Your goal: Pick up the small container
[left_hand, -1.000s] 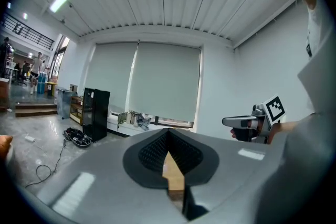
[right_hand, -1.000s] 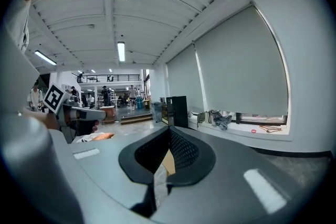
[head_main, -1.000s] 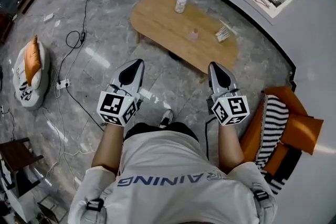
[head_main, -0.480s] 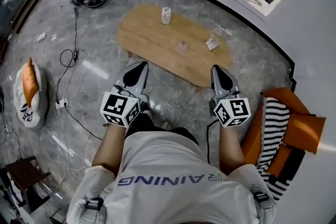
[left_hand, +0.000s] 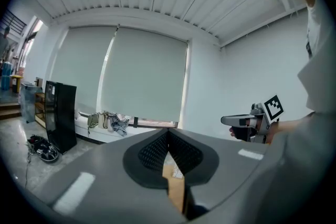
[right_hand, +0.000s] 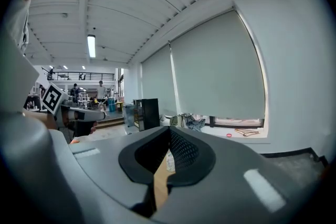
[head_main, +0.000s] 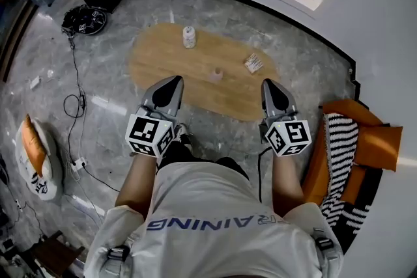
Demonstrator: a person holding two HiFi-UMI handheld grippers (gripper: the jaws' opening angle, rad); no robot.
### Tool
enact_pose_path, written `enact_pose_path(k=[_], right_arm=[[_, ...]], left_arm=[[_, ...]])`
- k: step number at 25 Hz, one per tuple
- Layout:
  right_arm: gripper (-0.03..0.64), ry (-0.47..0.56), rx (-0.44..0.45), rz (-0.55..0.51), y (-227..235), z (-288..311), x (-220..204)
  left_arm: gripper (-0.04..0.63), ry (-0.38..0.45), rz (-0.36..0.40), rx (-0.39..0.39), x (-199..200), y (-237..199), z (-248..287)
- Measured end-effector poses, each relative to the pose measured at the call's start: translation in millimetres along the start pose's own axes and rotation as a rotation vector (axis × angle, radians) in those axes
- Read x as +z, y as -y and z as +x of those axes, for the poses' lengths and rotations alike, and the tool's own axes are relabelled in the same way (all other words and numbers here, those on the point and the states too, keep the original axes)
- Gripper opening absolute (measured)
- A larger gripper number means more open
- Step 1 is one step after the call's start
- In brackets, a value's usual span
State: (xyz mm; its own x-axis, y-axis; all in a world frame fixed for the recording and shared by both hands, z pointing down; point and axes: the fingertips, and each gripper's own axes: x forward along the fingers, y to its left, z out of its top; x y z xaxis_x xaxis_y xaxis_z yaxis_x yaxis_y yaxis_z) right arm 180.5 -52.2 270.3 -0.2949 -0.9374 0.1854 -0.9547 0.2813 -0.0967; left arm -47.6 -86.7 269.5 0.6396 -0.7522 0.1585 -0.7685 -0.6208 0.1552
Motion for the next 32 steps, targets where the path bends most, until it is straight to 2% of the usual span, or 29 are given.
enact_pose_path(k=[9,14,22,25,32], right_arm=[[0.012,-0.033,-0.082,0.032,0.1,85.9,-0.5],[0.017,-0.051,-0.083,0.039,15.0,102.0,-5.5],[0.029,-0.071,-0.032,0.030,48.9,114.6,-1.5],[0.102,-0.092,-0.003,0.027,54.4,119.5,-5.7],[0.358,-0.151,0.048,0.017,62.3,128.2,-24.7]], left_arm=[[0.002,-0.047,0.003,-0.081,10.5,-82.6,69.4],[0.002,-0.068,-0.005,-0.086,4.6,-84.4,92.2],[0.002,-0.065,-0.024,-0.031,4.8,-67.6,109.1],[0.002,-0.069,-0.033,-0.013,1.4,-62.9,114.4],[0.002,-0.096,-0.047,-0.002,-10.9,-54.6,127.7]])
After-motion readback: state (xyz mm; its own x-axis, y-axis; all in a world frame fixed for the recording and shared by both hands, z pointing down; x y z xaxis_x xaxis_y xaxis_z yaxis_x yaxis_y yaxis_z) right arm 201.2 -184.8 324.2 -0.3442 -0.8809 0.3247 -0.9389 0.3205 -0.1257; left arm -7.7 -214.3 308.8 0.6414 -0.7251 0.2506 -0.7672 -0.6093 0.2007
